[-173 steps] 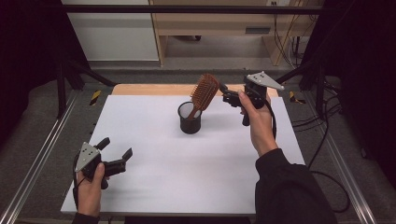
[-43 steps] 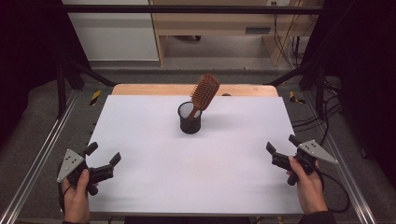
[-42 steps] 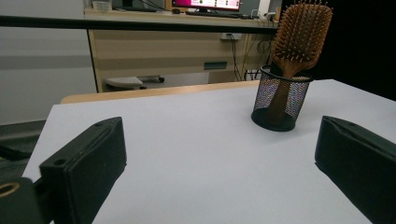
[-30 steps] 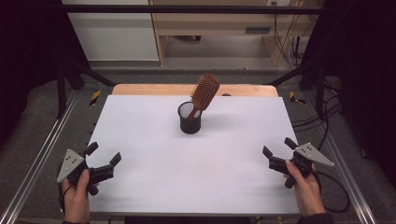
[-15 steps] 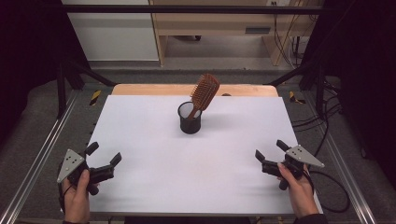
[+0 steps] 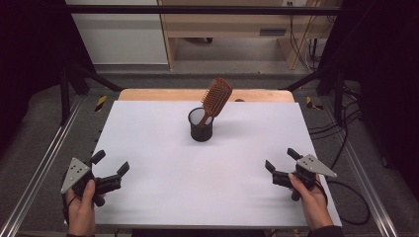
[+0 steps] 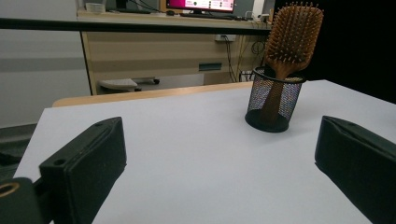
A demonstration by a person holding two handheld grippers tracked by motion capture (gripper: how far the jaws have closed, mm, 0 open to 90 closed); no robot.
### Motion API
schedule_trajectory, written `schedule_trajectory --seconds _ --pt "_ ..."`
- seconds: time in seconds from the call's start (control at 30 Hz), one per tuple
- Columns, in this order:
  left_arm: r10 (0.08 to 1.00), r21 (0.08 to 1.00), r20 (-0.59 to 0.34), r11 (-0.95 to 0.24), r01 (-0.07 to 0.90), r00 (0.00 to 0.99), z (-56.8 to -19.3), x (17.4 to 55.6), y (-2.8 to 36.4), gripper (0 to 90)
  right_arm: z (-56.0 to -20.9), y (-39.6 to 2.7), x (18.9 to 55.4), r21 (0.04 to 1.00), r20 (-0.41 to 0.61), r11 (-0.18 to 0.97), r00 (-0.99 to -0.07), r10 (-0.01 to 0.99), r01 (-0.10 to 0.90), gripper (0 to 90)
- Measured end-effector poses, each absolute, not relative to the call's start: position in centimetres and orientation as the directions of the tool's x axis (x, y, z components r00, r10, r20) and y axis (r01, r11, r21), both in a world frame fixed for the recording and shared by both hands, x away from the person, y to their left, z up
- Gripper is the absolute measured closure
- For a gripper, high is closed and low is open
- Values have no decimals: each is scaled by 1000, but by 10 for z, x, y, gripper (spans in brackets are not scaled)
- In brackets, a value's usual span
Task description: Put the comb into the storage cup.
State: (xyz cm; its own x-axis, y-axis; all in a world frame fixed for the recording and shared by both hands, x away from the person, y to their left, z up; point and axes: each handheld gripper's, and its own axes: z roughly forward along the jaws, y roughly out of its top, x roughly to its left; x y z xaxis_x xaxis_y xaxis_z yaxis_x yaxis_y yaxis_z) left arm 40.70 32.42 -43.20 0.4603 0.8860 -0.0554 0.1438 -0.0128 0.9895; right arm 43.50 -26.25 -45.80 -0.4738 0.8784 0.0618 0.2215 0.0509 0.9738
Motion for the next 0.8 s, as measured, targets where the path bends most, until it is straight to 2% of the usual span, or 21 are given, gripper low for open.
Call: schedule_trajectory --seconds 0.53,0.8 --pt "887 992 -41 -20 127 459 -431 408 323 23 -460 -251 439 981 35 64 -487 872 185 41" --pt "888 995 -60 16 99 456 -430 411 323 23 -463 -240 440 985 24 69 -519 854 160 42"
